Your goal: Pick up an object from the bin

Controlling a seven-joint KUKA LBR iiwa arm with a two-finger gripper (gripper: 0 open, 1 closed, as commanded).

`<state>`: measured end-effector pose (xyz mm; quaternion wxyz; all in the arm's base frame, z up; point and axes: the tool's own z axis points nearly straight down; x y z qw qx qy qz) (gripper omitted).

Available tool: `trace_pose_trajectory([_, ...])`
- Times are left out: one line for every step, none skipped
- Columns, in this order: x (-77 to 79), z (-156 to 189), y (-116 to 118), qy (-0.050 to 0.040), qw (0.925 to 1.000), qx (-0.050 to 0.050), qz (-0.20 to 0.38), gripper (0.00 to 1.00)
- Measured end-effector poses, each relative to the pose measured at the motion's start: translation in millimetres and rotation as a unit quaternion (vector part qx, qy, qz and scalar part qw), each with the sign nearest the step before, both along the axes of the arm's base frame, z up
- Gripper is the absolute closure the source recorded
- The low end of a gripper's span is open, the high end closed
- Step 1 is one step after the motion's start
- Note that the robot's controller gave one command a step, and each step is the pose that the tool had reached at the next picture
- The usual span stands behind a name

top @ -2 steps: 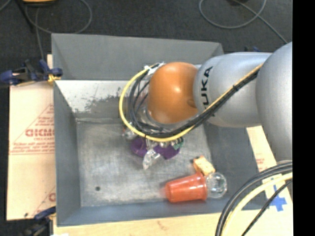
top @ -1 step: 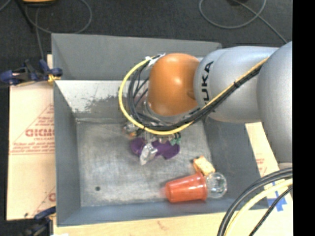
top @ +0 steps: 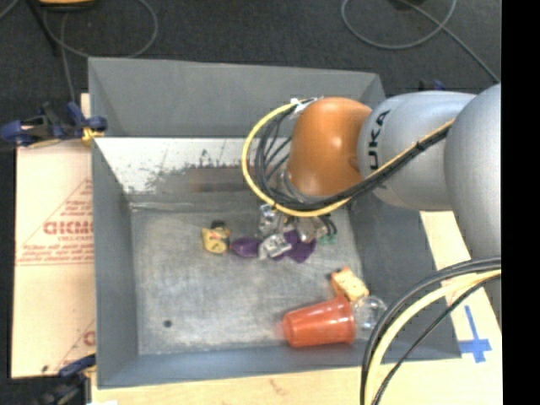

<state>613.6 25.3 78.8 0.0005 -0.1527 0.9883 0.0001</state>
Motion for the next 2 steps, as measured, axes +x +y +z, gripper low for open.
trace_pose_trajectory([0.1,0,0,-0.0001,1.0000,0.000,0.000,1.00])
trace_pose_trajectory([1.4,180,-17,-0.0049,0.9992,0.000,0.039,1.00])
